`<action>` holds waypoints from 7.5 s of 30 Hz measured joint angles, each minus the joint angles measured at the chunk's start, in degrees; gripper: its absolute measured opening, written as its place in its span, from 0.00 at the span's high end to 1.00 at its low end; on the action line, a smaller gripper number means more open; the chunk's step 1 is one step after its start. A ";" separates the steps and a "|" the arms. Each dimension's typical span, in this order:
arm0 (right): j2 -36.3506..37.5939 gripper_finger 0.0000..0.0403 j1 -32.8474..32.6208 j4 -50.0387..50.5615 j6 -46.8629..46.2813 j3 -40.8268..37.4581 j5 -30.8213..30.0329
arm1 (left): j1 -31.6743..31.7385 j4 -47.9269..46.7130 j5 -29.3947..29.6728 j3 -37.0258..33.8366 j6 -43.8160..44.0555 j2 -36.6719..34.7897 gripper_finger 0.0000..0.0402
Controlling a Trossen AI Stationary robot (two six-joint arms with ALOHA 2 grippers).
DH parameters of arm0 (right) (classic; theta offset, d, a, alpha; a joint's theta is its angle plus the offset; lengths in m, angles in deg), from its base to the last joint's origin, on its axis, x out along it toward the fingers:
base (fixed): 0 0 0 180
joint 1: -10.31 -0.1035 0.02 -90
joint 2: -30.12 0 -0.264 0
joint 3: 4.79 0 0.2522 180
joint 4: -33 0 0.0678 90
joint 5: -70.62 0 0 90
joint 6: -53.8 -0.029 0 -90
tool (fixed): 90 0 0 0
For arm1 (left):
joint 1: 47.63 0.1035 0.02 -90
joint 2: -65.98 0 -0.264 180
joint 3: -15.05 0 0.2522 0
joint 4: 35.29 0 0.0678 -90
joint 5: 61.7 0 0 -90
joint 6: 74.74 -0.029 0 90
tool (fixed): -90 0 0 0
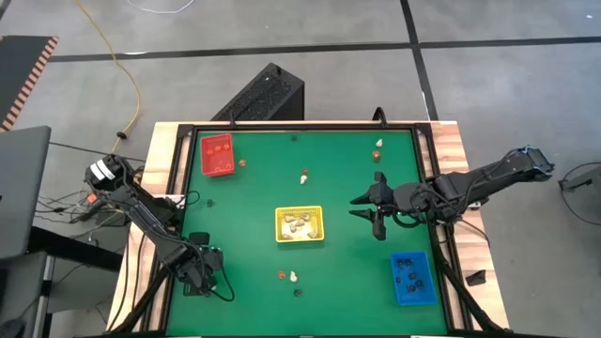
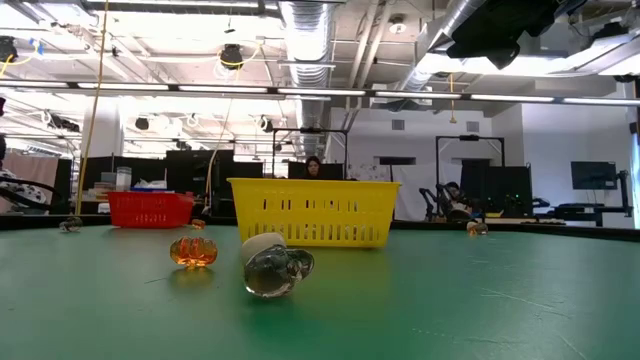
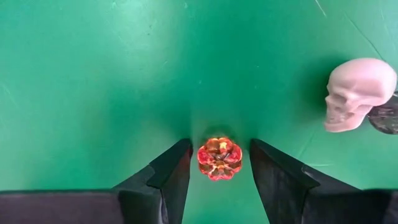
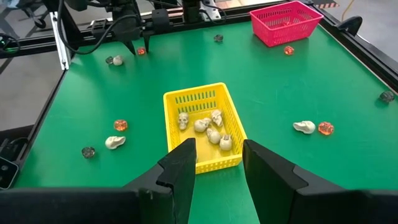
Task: Sort Halloween decoration
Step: Put the orange pumpkin toy into the red bin, then put the white skull toy into the yellow bin, then put the orange pumpkin toy into the red bin, then put the white skull toy into the yellow bin
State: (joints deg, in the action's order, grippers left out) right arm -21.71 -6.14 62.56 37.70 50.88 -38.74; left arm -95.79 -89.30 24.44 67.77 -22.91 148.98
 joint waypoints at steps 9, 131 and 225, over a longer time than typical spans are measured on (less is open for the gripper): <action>0.00 0.59 -0.01 -0.02 0.02 0.00 -0.02 | 0.00 0.00 -0.58 -0.09 -0.34 0.08 0.64; -48.61 0.62 56.68 23.81 -9.80 26.82 18.47 | 83.80 61.56 2.64 -23.39 -50.77 -27.63 0.52; -55.15 0.66 18.47 7.91 -23.82 32.87 21.67 | 84.15 72.70 2.69 -23.34 -52.63 -27.63 0.52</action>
State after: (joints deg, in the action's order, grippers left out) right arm -76.86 12.33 70.47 13.88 83.75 -17.06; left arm -11.64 -16.60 27.13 44.43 -75.54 121.35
